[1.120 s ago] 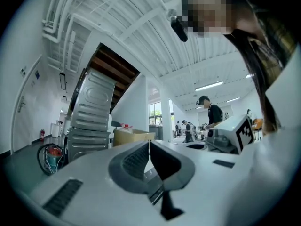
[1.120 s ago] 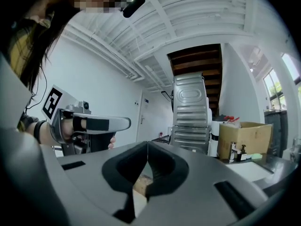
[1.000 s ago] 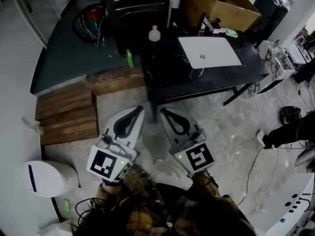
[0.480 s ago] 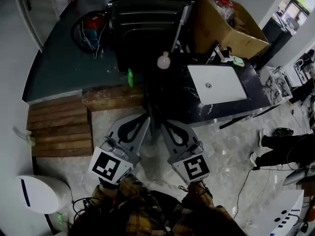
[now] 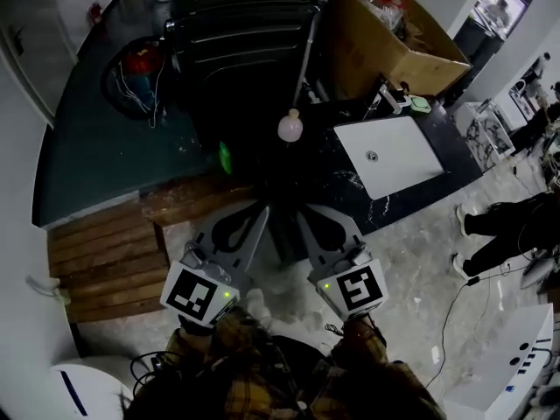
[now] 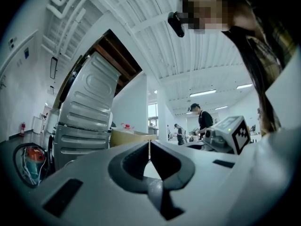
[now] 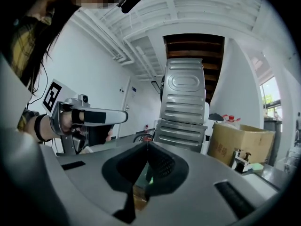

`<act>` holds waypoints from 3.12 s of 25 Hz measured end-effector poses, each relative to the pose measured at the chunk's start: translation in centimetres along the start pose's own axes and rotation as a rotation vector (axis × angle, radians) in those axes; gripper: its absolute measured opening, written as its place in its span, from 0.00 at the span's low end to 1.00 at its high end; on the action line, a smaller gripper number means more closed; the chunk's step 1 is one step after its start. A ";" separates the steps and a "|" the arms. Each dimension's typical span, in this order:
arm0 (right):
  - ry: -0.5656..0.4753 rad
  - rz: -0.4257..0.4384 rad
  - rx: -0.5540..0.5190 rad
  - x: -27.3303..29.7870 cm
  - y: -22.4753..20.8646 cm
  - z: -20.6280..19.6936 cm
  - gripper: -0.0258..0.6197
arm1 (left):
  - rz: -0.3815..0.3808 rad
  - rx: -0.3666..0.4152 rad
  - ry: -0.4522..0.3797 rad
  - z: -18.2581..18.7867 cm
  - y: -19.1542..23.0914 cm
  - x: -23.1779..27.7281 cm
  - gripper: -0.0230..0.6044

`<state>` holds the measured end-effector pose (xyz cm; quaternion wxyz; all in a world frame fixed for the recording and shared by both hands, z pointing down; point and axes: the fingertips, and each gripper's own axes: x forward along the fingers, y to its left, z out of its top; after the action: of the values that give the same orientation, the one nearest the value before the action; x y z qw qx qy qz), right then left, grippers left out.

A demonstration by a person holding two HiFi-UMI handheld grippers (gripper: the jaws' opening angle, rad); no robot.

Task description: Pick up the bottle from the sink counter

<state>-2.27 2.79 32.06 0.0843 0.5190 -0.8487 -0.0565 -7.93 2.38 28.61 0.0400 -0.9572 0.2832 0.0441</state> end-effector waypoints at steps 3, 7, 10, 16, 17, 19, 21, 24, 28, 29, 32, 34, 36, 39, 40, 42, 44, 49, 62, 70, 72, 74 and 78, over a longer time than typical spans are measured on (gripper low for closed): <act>0.022 -0.038 0.009 0.7 -0.3 -0.5 0.07 | -0.036 -0.013 0.006 -0.5 0.9 0.5 0.07; 0.061 -0.081 0.029 1.0 -0.7 -1.4 0.07 | -0.073 -0.040 0.016 -1.4 1.5 1.1 0.07; 0.088 -0.109 0.041 1.1 -1.5 -2.0 0.07 | -0.083 -0.065 0.025 -2.2 1.9 1.6 0.07; 0.105 -0.100 0.047 2.2 -3.4 -3.4 0.07 | -0.050 -0.084 0.034 -3.4 3.2 2.8 0.07; 0.099 -0.096 0.046 2.5 -3.9 -3.5 0.07 | -0.042 -0.082 0.032 -3.5 3.5 3.1 0.07; 0.084 -0.082 0.044 3.3 -4.6 -3.5 0.07 | -0.025 -0.078 0.029 -3.7 4.0 3.9 0.07; 0.071 -0.063 0.038 4.3 -5.4 -3.4 0.07 | -0.008 -0.071 0.031 -3.9 4.8 4.9 0.07; 0.068 -0.025 0.029 5.9 -7.0 -3.3 0.07 | 0.022 -0.066 0.033 -4.0 5.9 6.8 0.07; 0.067 0.016 0.021 8.3 -10.1 -3.3 0.07 | 0.057 -0.071 0.041 -4.5 7.4 9.9 0.07; 0.069 0.024 0.018 8.9 -10.9 -3.3 0.07 | 0.064 -0.074 0.045 -4.8 7.8 10.6 0.07; 0.073 0.051 0.014 10.5 -13.0 -3.5 0.07 | 0.080 -0.083 0.062 -5.6 8.6 12.8 0.07; 0.077 0.068 0.021 11.5 -14.3 -4.0 0.07 | 0.079 -0.085 0.078 -6.2 8.8 14.1 0.07; 0.082 0.080 0.025 12.4 -15.5 -4.5 0.07 | 0.077 -0.085 0.096 -7.0 8.8 15.3 0.07; 0.075 0.092 0.040 13.9 -16.7 -5.0 0.07 | 0.075 -0.086 0.119 -8.0 9.1 16.7 0.07; 0.071 0.096 0.047 14.3 -17.0 -5.1 0.07 | 0.077 -0.100 0.130 -8.2 9.2 17.2 0.07; 0.066 0.103 0.052 14.8 -17.5 -5.3 0.07 | 0.083 -0.133 0.151 -8.6 9.3 18.0 0.07; 0.057 0.108 0.052 15.2 -17.9 -5.3 0.07 | 0.092 -0.143 0.159 -8.9 9.6 18.6 0.07; 0.041 0.101 0.067 15.8 -19.1 -5.4 0.07 | 0.099 -0.121 0.151 -9.5 10.2 20.0 0.07; 0.039 0.141 0.112 18.2 -20.1 -6.7 0.07 | 0.139 -0.092 0.141 -10.1 11.6 21.4 0.08; 0.061 0.180 0.118 19.9 -20.1 -7.8 0.07 | 0.180 -0.086 0.164 -11.5 13.6 21.7 0.08; 0.066 0.186 0.122 20.4 -20.2 -8.2 0.07 | 0.188 -0.089 0.168 -11.9 14.1 22.0 0.08; 0.074 0.193 0.134 20.9 -20.4 -8.7 0.07 | 0.193 -0.093 0.178 -12.5 14.5 22.3 0.08; 0.106 0.218 0.166 22.2 -20.7 -10.0 0.17 | 0.201 -0.106 0.201 -13.4 15.0 23.1 0.08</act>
<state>7.88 -26.54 39.90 0.0915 0.4314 -0.8961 0.0512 4.07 -23.96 38.63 -0.0438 -0.9244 0.3774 -0.0333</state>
